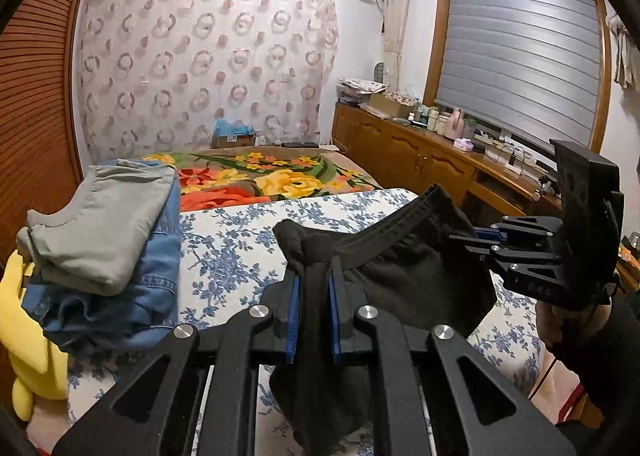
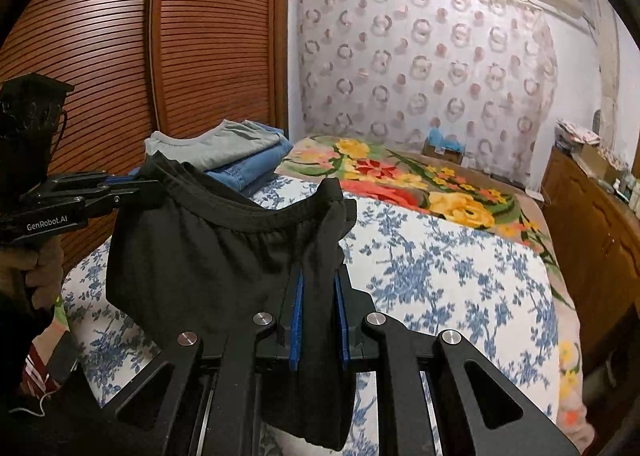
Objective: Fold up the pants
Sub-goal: 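Lift the folded pants off the bed with both tools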
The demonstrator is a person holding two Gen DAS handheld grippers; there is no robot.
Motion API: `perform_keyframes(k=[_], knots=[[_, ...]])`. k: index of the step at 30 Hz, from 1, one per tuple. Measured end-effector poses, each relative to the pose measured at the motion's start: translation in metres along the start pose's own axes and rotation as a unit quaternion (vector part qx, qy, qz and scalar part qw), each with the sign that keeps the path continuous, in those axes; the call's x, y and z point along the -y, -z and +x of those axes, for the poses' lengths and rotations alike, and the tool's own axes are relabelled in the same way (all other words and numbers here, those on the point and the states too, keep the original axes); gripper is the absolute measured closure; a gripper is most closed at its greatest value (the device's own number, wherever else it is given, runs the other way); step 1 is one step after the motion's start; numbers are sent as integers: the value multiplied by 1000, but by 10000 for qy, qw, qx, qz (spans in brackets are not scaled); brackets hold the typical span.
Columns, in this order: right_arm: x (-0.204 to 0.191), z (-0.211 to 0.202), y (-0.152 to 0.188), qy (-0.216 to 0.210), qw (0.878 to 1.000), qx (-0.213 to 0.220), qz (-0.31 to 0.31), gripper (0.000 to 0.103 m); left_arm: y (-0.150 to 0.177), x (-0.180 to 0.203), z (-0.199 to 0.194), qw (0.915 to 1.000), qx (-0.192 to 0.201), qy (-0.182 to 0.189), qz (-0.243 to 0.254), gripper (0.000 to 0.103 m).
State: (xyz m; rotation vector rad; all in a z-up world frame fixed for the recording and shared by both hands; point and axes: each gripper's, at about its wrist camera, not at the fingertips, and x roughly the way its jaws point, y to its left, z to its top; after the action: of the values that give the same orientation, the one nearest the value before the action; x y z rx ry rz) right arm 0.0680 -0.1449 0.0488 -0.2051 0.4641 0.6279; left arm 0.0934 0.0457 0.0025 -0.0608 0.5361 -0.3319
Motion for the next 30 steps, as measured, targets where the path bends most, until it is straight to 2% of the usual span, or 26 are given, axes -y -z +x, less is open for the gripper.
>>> perform_keyframes(k=[13, 30], knots=[[18, 40, -23, -397, 9991, -24, -145, 89, -19, -16, 17, 9997, -57, -205, -73, 90], [36, 92, -60, -548, 9980, -37, -320, 89, -44, -48, 31, 9993, -6, -340, -151, 90]])
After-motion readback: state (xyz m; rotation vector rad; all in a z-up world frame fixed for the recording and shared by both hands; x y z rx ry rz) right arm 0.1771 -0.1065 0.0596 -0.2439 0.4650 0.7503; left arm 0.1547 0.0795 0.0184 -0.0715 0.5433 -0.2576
